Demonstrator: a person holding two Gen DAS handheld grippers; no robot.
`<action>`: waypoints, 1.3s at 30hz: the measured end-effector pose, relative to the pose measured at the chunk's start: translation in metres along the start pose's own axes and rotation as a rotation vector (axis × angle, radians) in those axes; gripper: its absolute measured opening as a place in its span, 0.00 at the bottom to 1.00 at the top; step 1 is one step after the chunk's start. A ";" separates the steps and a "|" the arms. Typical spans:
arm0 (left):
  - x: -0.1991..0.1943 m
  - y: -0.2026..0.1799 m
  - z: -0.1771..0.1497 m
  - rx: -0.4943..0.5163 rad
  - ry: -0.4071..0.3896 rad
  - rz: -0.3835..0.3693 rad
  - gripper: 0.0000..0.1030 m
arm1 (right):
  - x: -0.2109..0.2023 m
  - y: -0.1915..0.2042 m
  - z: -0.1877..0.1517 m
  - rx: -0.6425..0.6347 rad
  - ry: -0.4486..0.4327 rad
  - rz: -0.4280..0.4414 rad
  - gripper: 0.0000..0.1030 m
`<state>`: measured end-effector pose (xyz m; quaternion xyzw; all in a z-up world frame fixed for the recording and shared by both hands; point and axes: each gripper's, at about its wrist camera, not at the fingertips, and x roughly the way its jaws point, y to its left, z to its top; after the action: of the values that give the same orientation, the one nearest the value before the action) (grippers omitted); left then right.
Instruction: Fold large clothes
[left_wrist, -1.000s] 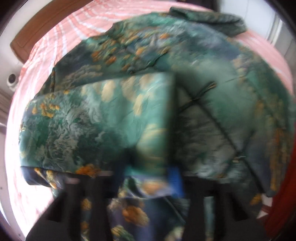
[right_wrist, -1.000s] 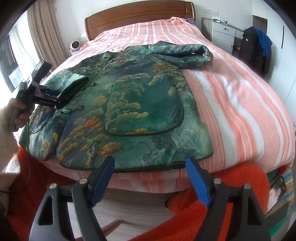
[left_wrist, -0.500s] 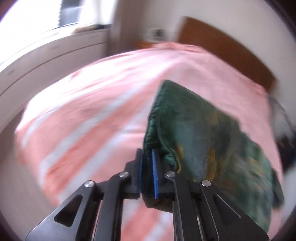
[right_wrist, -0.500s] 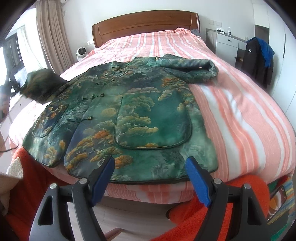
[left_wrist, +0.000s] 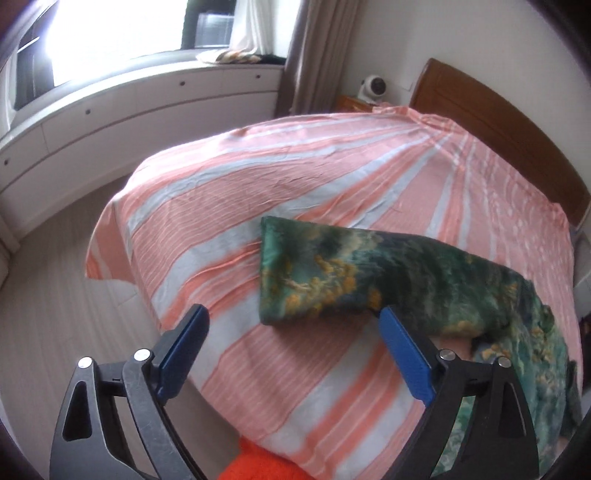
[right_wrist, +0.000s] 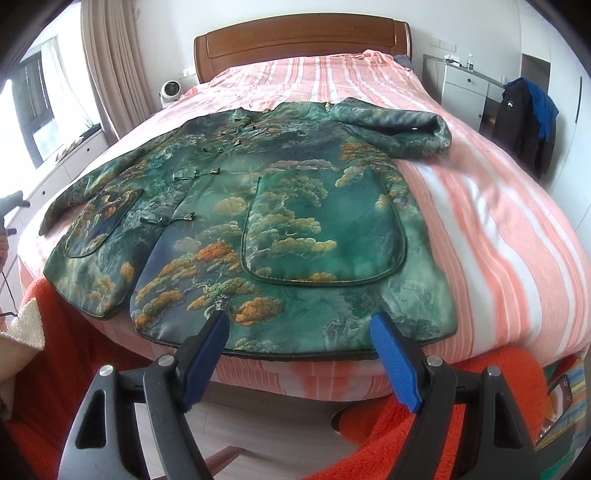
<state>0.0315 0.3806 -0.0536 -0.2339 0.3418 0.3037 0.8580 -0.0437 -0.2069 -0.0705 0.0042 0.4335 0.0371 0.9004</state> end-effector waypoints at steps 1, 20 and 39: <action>-0.010 -0.006 -0.006 0.015 -0.017 -0.007 0.96 | 0.000 0.001 0.000 -0.005 -0.002 0.002 0.76; -0.065 -0.172 -0.110 0.438 -0.046 -0.208 0.98 | -0.018 -0.083 0.090 -0.044 -0.072 -0.075 0.79; -0.052 -0.142 -0.130 0.380 0.048 -0.105 0.98 | 0.156 -0.184 0.295 -0.037 -0.133 -0.376 0.15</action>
<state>0.0404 0.1820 -0.0730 -0.0923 0.4006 0.1827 0.8931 0.2952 -0.3719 -0.0161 -0.0911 0.3653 -0.1241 0.9181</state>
